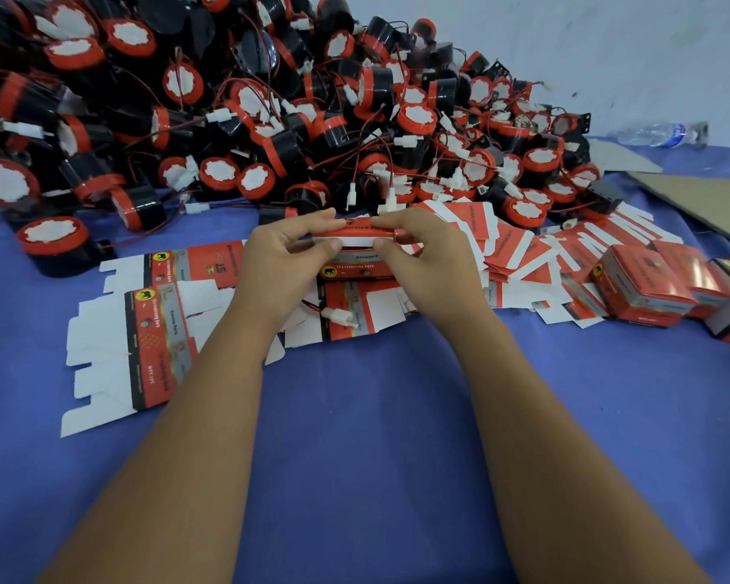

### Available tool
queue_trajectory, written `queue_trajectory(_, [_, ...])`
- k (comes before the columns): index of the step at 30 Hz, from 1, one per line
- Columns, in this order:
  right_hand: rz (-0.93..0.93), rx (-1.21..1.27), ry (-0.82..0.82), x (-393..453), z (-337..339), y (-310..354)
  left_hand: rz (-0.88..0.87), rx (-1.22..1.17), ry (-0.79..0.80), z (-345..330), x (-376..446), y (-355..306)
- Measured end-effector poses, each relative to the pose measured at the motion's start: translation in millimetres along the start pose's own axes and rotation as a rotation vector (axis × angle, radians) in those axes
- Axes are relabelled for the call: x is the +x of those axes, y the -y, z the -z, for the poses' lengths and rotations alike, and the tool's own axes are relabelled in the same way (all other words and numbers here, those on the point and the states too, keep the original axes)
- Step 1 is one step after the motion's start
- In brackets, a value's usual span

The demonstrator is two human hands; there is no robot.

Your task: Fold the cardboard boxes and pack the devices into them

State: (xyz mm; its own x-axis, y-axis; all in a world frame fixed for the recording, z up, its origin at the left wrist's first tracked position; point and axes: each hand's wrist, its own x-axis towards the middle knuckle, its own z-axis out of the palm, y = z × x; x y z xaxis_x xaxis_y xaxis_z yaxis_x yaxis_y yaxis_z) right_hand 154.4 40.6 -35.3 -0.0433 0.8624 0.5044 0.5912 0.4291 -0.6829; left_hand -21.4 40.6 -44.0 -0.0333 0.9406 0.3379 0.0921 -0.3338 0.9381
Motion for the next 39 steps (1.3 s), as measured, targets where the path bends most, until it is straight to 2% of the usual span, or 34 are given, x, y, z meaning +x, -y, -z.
queue_trajectory(3, [0.040,-0.032,-0.002,-1,0,1,-0.004,0.039,-0.003,0,-2,1])
queue_trajectory(10, [0.032,-0.053,-0.053,-2,-5,-2,-0.123,0.325,-0.026,-1,-5,6])
queue_trajectory(24, [-0.023,0.048,-0.052,-3,-4,-2,-0.105,0.236,0.009,-1,-3,8])
queue_trajectory(29, [-0.052,0.118,-0.044,-3,-2,0,-0.037,0.074,0.004,-1,-3,6])
queue_trajectory(39, [-0.017,0.069,-0.066,-3,-4,-4,-0.024,0.048,-0.020,-2,-4,4])
